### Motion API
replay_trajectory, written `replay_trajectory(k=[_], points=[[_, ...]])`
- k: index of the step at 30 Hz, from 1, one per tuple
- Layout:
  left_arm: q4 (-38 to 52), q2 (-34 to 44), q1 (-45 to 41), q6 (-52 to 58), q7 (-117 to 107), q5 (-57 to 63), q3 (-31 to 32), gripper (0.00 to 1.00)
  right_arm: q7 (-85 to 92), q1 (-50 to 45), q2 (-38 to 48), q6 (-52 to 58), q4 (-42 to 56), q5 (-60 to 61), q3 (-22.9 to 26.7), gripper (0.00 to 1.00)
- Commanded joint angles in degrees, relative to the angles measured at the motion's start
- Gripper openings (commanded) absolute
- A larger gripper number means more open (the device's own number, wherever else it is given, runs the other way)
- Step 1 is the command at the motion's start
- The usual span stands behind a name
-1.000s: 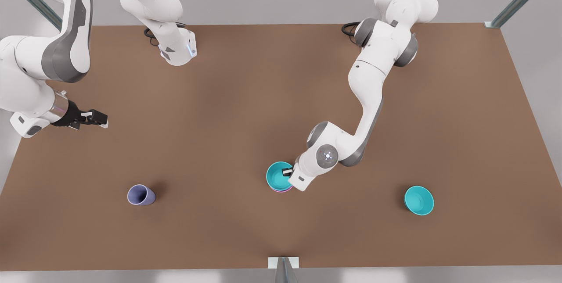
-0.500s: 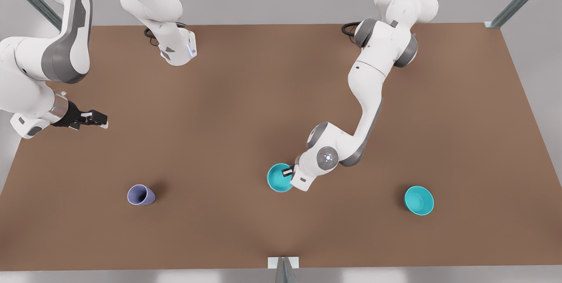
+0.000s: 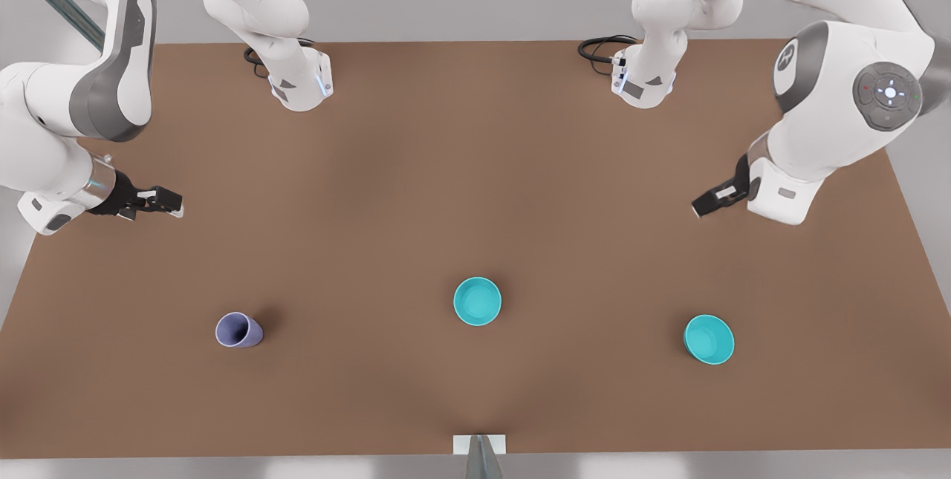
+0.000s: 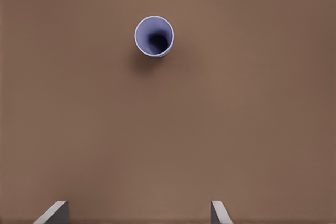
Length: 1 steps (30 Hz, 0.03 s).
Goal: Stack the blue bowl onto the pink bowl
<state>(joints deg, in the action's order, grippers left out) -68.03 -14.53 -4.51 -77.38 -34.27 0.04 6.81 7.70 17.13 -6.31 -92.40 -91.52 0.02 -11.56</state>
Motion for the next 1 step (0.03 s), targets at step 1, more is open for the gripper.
replay_trajectory(k=[1], points=[[-0.5,0.6,0.0,6.4,15.9,0.7,-0.1,1.0,0.1,0.0,0.1,0.0,0.0,0.1,0.0,1.0]])
